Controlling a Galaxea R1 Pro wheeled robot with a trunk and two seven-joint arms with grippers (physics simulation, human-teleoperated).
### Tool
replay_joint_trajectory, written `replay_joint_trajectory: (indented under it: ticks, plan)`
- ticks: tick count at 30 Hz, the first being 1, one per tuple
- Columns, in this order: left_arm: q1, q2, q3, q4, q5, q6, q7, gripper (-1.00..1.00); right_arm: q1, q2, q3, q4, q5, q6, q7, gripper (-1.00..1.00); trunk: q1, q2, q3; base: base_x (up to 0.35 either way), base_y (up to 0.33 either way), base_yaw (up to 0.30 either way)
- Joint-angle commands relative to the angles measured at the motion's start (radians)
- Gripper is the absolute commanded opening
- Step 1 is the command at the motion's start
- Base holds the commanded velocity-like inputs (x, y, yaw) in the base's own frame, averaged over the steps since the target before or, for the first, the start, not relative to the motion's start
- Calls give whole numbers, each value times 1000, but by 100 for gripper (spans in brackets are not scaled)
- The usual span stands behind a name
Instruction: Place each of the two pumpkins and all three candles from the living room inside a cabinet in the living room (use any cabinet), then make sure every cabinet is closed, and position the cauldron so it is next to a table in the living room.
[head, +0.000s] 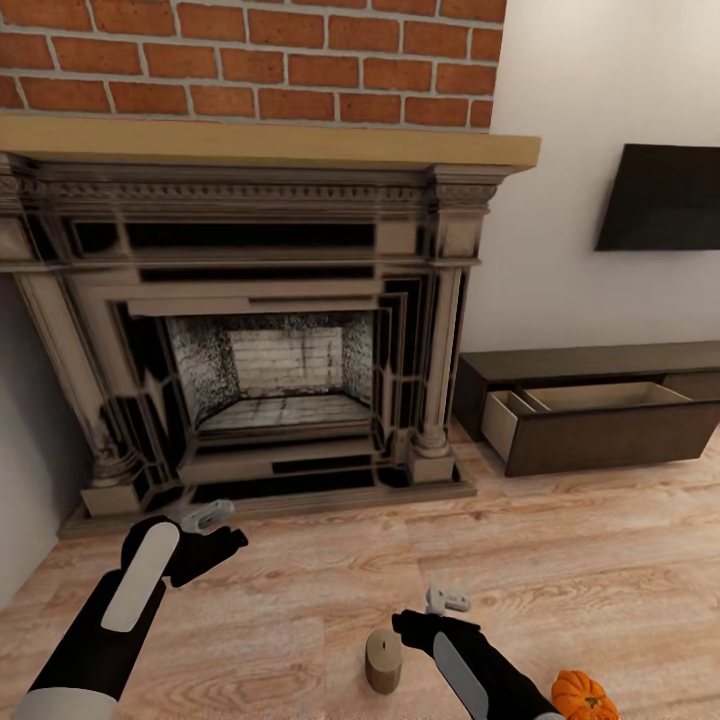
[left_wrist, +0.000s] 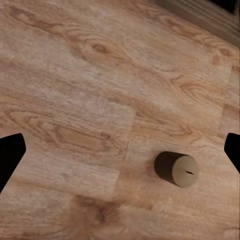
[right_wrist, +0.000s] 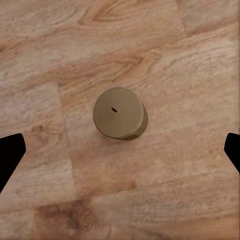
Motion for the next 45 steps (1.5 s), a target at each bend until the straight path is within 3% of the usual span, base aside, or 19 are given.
replay_joint_trajectory:
  ticks: [1,6,10,15,17,24,32,37,45]
  plan:
    - [-1,0,-2,1,9,0,12,100,-4,0,5,0,-11,5,-14,100,4,-8,-4,0,0,0]
    - [-2,0,-3,61,-8,-5,17,100,-84,6,10,61,3,33,-119,100,23,-43,-20,0,0,0]
    - [-2,0,-3,80,-80,-5,19,100,-150,10,11,106,17,109,-170,100,38,-71,-32,0,0,0]
    - [-2,-4,-3,106,-176,-6,21,100,-162,11,11,112,20,148,-176,100,57,-106,-48,0,0,0]
    - [-2,-3,-3,110,-190,-6,21,100,-162,12,11,112,20,152,-175,100,65,-120,-54,0,0,0]
    - [-2,-1,-2,112,-200,-5,20,100,-163,15,16,111,19,176,-175,100,79,-142,-79,0,0,0]
    - [-2,0,0,112,-199,-4,12,100,-163,48,72,110,17,180,-117,100,82,-144,-110,0,0,0]
    - [-2,1,0,112,-191,-3,9,100,-163,50,78,113,20,173,-61,100,84,-145,-130,0,0,0]
    - [-2,0,2,112,-187,-3,6,100,-163,51,79,114,20,171,-49,100,88,-147,-160,0,0,0]
